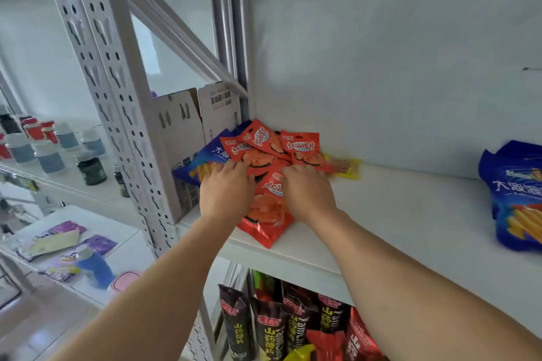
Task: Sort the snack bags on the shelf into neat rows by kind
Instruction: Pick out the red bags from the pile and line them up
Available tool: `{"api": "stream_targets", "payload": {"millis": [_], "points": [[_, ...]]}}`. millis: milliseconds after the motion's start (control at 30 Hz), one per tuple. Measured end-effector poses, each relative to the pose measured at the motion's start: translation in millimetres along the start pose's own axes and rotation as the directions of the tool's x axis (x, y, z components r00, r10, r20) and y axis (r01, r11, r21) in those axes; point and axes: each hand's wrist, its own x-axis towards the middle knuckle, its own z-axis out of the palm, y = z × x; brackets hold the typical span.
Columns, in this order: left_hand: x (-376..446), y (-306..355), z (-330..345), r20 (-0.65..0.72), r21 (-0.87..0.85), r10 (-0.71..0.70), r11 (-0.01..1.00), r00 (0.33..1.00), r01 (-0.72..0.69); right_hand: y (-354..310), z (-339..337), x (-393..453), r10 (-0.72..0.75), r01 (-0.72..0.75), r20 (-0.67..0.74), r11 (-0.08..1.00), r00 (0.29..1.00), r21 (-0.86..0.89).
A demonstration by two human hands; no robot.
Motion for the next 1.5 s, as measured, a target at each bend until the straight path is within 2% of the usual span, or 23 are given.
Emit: {"api": "stream_targets", "payload": {"millis": [133, 333, 567, 667, 800, 900, 1033, 1133, 1233, 1300, 1367, 1500], "points": [[18.1, -30.4, 10.3, 0.035, -0.023, -0.144, 0.989, 0.989, 0.145, -18.5, 8.8, 19.8, 0.012, -0.015, 0.019, 0.992, 1.0, 0.125], [44.3, -49.6, 28.1, 0.093, -0.042, -0.246, 0.967, 0.965, 0.251, -29.1, 25.1, 56.8, 0.009, -0.035, 0.078, 0.942, 0.997, 0.335], [70.7, -29.3, 46.7, 0.149, -0.2, -0.229, 0.946, 0.962, 0.256, 10.1, 47.6, 84.5, 0.231, -0.222, 0.028, 0.881, 0.972, 0.419], [85.7, -11.9, 54.2, 0.184, -0.316, -0.203, 0.915, 0.962, 0.253, 34.7, 50.2, 95.5, 0.305, -0.275, -0.01, 0.873, 0.952, 0.403], [109.6, 8.0, 65.2, 0.261, -0.547, -0.271, 0.749, 0.927, 0.373, 65.0, 58.9, 106.3, 0.489, -0.49, 0.083, 0.822, 0.869, 0.29], [127.3, 16.3, 76.5, 0.388, -0.642, -0.384, 0.541, 0.838, 0.544, 78.2, 68.8, 108.6, 0.558, -0.586, 0.18, 0.784, 0.81, 0.208], [153.4, 19.3, 90.4, 0.556, -0.693, -0.425, 0.237, 0.714, 0.681, 84.3, 77.3, 113.9, 0.621, -0.67, 0.256, 0.713, 0.741, 0.207], [168.5, 24.0, 97.1, 0.629, -0.709, -0.423, 0.033, 0.652, 0.705, 85.0, 82.7, 117.3, 0.638, -0.702, 0.31, 0.69, 0.705, 0.176], [176.1, 31.6, 101.4, 0.699, -0.686, -0.42, -0.164, 0.579, 0.709, 86.0, 85.6, 118.4, 0.618, -0.701, 0.355, 0.689, 0.701, 0.184], [179.6, 34.5, 105.1, 0.73, -0.661, -0.394, -0.199, 0.559, 0.723, 87.3, 85.0, 119.2, 0.628, -0.718, 0.368, 0.664, 0.686, 0.207], [183.2, 36.1, 109.0, 0.734, -0.649, -0.378, -0.149, 0.564, 0.746, 89.1, 81.7, 119.6, 0.629, -0.731, 0.378, 0.627, 0.679, 0.269], [190.6, 40.4, 116.4, 0.633, -0.738, -0.369, -0.022, 0.681, 0.674, 90.6, 75.0, 120.1, 0.554, -0.669, 0.376, 0.6, 0.743, 0.438]]}}
